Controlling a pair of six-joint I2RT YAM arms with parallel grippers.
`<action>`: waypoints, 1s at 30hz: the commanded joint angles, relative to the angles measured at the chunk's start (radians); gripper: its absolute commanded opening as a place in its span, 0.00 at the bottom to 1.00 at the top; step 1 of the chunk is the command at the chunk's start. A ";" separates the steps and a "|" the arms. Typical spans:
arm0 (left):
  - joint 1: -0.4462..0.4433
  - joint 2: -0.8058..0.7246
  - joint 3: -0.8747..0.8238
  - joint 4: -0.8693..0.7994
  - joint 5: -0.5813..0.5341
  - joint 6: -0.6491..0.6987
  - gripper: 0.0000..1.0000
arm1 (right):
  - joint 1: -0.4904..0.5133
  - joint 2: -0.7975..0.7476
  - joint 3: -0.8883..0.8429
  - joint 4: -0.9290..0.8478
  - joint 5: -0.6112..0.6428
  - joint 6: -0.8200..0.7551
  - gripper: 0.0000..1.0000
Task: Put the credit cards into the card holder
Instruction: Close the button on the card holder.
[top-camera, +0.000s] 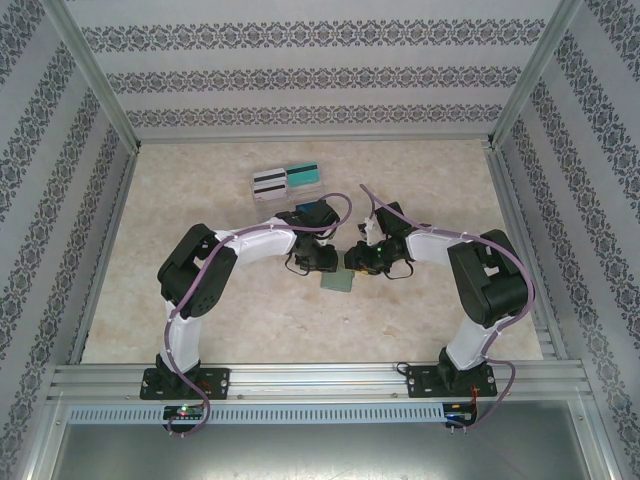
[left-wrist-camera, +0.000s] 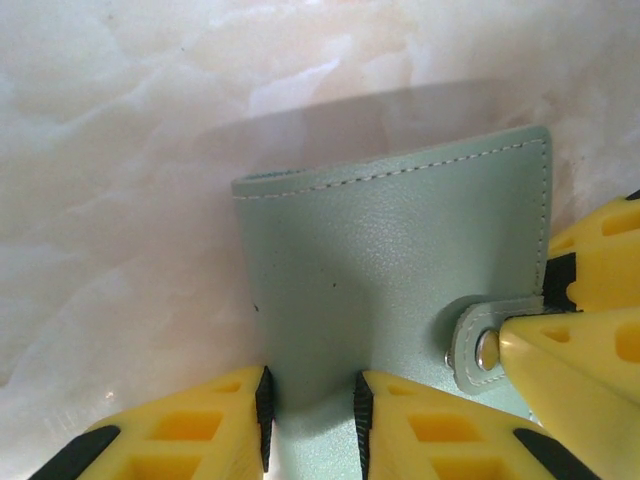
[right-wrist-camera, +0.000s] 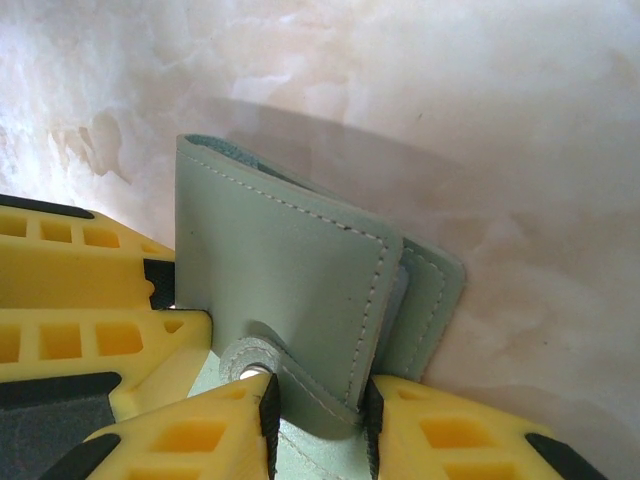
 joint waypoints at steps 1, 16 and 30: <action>-0.045 0.040 0.002 0.088 0.038 -0.022 0.29 | 0.056 0.025 -0.001 -0.038 -0.063 -0.046 0.32; -0.050 0.032 -0.060 0.169 0.045 -0.084 0.16 | 0.116 0.065 0.088 -0.158 0.009 -0.100 0.32; -0.051 0.004 -0.107 0.149 0.003 -0.068 0.12 | 0.018 -0.074 0.060 -0.158 -0.111 -0.051 0.32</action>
